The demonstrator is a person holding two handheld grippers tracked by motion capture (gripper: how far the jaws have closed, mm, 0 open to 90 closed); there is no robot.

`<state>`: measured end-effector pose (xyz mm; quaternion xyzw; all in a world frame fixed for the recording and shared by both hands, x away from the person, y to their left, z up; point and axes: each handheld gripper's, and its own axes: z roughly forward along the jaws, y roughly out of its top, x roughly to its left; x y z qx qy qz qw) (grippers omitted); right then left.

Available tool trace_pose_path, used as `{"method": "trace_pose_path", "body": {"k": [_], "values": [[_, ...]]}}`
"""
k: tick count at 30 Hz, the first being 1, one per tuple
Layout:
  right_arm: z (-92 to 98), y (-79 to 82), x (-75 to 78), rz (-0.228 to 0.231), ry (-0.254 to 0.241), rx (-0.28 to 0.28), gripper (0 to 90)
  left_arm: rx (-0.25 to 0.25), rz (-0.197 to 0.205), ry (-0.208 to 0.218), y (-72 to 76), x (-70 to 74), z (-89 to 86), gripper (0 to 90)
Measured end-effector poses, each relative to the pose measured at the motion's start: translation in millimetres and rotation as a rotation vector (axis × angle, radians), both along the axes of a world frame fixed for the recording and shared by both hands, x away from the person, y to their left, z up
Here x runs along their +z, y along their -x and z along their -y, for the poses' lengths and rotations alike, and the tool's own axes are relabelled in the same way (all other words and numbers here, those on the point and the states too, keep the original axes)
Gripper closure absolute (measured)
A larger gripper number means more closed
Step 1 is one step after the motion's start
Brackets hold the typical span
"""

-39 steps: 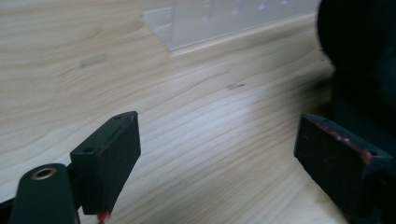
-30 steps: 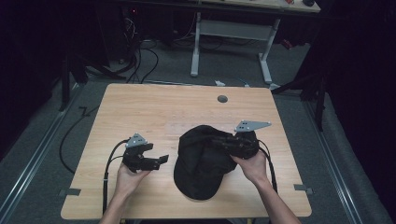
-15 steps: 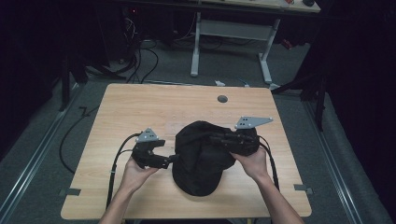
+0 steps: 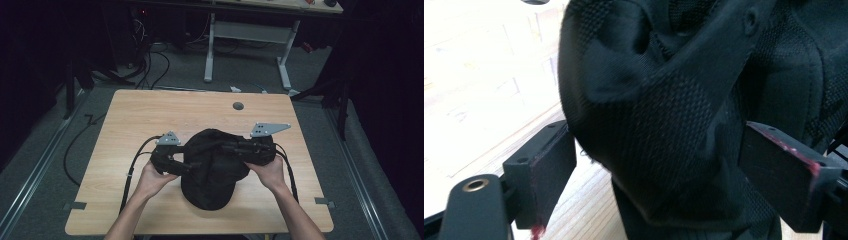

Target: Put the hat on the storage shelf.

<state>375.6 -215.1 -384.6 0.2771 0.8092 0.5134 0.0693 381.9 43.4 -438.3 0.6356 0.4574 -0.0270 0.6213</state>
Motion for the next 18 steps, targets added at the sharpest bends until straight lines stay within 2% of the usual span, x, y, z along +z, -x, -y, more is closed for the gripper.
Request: {"method": "trace_pose_path", "body": {"k": [8, 13, 18], "values": [[-1.3, -1.0, 7.0, 0.018, -0.009, 0.040, 80.2, -0.002, 0.009, 0.031, -4.8, 4.9, -3.0, 18.7], [-5.2, -1.2, 7.7, 0.026, -0.008, 0.061, 80.1, -0.026, -0.006, 0.020, -4.4, 2.1, -0.4, 17.1], [-6.9, -4.4, 7.2, 0.026, -0.014, 0.062, 80.1, -0.056, -0.004, 0.013, -0.1, 1.8, 1.5, 21.1]]}}
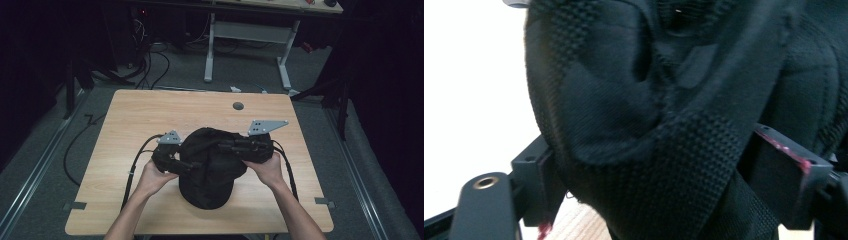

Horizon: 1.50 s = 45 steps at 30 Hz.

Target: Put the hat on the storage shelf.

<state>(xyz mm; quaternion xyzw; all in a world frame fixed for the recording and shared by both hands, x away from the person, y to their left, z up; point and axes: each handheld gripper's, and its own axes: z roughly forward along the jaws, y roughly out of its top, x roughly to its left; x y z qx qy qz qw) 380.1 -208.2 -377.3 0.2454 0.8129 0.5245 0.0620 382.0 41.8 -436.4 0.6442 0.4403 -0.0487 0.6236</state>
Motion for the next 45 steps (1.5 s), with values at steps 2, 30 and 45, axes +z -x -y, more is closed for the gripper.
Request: {"method": "trace_pose_path", "body": {"k": [2, 30, 45], "values": [[0.4, -1.1, 0.7, 0.003, 0.001, -0.007, 80.0, -0.009, 0.003, 0.000, 1.8, 1.3, -0.7, 25.1], [-7.8, -13.1, 4.3, 0.035, -0.011, -0.073, 77.7, -0.141, 0.003, -0.022, 24.6, 23.1, -3.4, 78.5], [-10.7, 0.5, 8.9, 0.081, 0.016, -0.092, 60.1, -0.054, 0.000, -0.013, 24.5, 31.8, -16.0, 85.9]]}}
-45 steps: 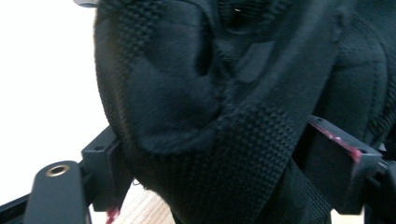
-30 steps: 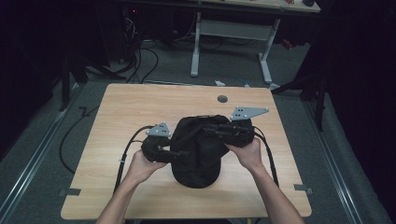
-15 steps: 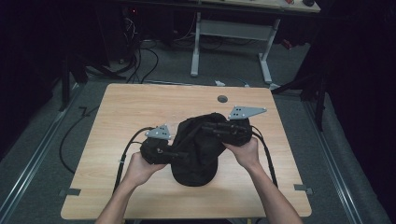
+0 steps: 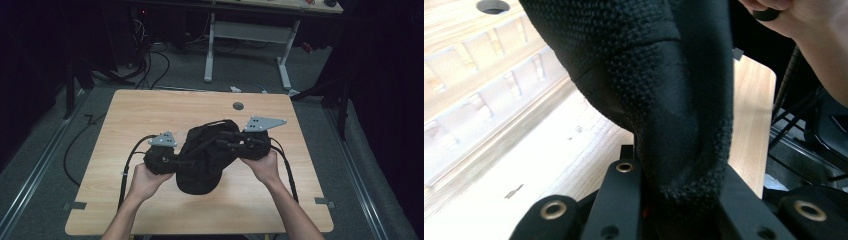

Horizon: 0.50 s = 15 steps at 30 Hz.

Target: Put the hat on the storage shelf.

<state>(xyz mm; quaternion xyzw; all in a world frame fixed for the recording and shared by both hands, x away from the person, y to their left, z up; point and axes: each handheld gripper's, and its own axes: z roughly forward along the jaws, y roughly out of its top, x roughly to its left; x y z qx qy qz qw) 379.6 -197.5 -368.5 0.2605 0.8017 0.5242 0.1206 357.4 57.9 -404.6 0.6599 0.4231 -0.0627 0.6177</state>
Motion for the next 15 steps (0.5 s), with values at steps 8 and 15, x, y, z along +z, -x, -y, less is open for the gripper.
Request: {"method": "trace_pose_path", "body": {"k": [8, 15], "values": [[5.9, 18.0, 4.5, 0.100, 0.015, -0.080, 45.3, 0.060, 0.024, 0.011, -0.2, 5.5, -9.7, 85.9], [24.0, 23.9, -9.2, 0.056, 0.020, -0.118, 45.3, 0.125, 0.032, 0.036, -2.2, 10.0, -20.9, 85.8]]}}
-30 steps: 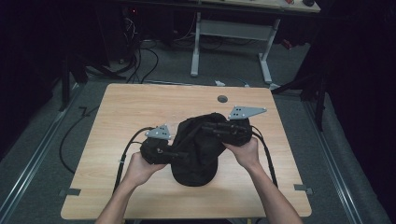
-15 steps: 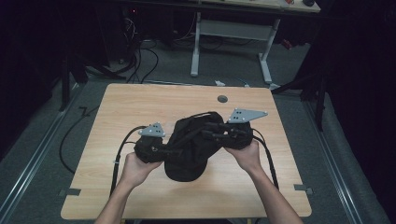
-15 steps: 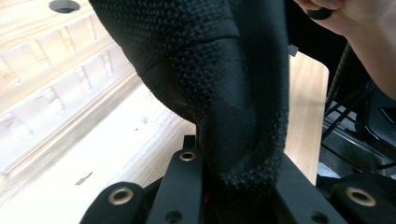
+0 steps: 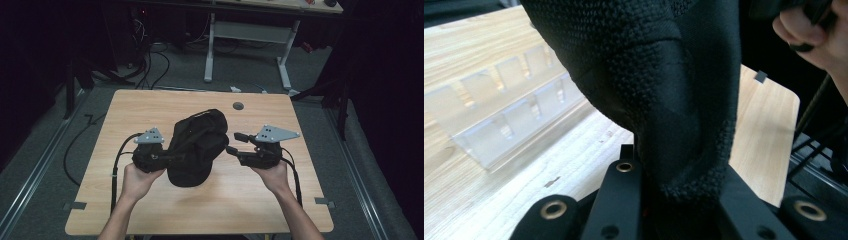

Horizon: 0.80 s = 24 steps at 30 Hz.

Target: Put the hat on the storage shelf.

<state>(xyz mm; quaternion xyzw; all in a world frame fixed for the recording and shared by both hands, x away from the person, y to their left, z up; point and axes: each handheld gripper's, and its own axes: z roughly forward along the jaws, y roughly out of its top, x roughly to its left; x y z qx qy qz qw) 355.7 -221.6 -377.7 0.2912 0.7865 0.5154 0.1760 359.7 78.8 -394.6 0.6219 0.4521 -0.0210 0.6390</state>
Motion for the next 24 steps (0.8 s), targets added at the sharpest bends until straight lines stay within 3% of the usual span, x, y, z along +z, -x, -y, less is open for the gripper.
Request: {"method": "trace_pose_path", "body": {"k": [7, 16, 24], "values": [[18.1, -0.4, -26.1, -0.067, 0.004, -0.086, 45.7, 0.062, -0.007, 0.011, -3.0, 4.1, -3.5, 85.7], [46.8, 0.6, -84.5, -0.178, 0.069, -0.251, 45.8, 0.128, 0.003, 0.042, -7.5, 10.7, -6.5, 85.6], [65.6, -1.5, -123.0, -0.234, 0.140, -0.380, 45.4, 0.173, 0.009, 0.067, -13.1, 14.5, -8.5, 85.6]]}}
